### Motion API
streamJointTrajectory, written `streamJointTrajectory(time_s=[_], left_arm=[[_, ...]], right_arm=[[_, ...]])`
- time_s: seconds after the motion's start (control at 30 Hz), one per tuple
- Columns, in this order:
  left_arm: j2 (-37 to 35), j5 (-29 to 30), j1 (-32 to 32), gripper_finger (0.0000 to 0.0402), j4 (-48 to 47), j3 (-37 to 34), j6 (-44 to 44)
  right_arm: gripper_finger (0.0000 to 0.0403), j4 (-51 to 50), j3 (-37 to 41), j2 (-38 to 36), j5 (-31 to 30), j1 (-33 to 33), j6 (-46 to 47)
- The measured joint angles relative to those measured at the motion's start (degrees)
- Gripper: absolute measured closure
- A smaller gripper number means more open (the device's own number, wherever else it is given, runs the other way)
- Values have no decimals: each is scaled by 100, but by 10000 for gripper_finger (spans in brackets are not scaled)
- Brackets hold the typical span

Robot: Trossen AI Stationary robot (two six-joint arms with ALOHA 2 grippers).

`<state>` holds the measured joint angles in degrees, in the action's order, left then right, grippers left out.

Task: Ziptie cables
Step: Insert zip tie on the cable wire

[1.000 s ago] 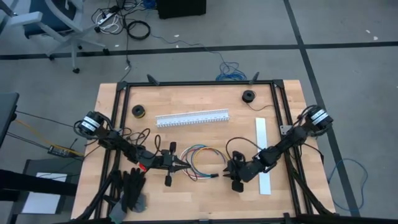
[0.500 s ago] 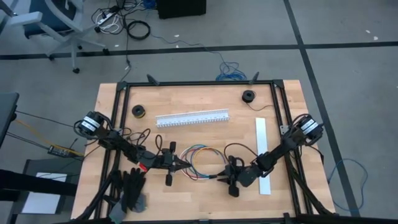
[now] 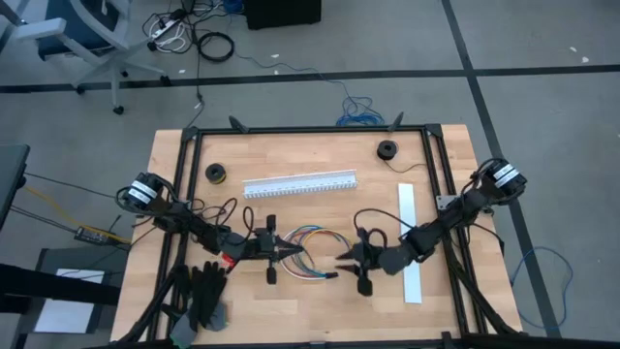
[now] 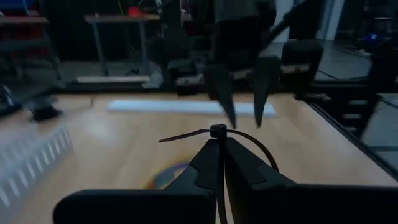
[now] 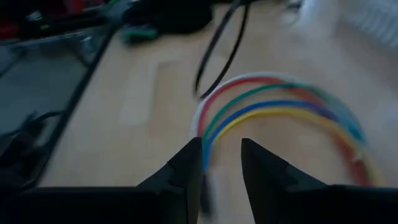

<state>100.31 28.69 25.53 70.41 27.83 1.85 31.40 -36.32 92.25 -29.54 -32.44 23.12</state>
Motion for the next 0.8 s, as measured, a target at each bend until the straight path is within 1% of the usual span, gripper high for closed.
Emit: streamJointTrajectory(time_s=[0.1,0.23,0.3,0.57,0.8], left_arm=[[120,1,-162,401,-107,320,-260],[194,-21,-283,401,-804,700,-300],[247,-33,-305,401,-943,819,-321],[326,-44,-398,401,-931,964,-415],[326,-40,-469,402,-841,962,-444]], right_arm=[[310,259,0,37,90,282,-119],[312,366,0,37,293,519,-132],[311,459,0,37,418,591,-141],[318,623,0,37,1039,861,-179],[329,726,0,37,1241,950,-182]])
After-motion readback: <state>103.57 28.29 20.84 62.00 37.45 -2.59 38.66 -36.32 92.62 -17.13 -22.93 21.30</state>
